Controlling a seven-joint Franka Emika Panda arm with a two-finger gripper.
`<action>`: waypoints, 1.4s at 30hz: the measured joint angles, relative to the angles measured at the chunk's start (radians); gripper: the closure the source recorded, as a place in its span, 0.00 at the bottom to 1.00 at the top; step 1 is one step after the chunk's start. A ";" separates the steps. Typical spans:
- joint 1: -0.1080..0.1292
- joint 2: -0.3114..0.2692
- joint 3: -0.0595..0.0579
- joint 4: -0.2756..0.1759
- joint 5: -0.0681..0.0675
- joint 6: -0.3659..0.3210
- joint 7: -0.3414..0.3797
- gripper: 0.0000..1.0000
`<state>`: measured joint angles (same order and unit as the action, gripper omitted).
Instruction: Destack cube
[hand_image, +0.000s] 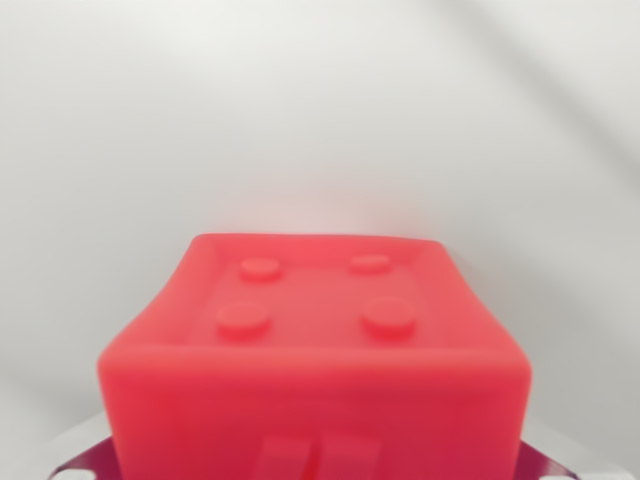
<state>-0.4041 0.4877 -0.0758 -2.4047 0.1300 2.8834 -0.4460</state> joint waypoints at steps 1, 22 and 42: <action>0.000 0.000 0.000 0.000 0.000 0.000 0.000 0.00; 0.000 0.000 0.000 0.000 0.000 0.000 0.000 0.00; 0.015 -0.065 -0.017 -0.017 -0.004 -0.045 0.004 0.00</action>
<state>-0.3893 0.4224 -0.0924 -2.4216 0.1260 2.8383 -0.4421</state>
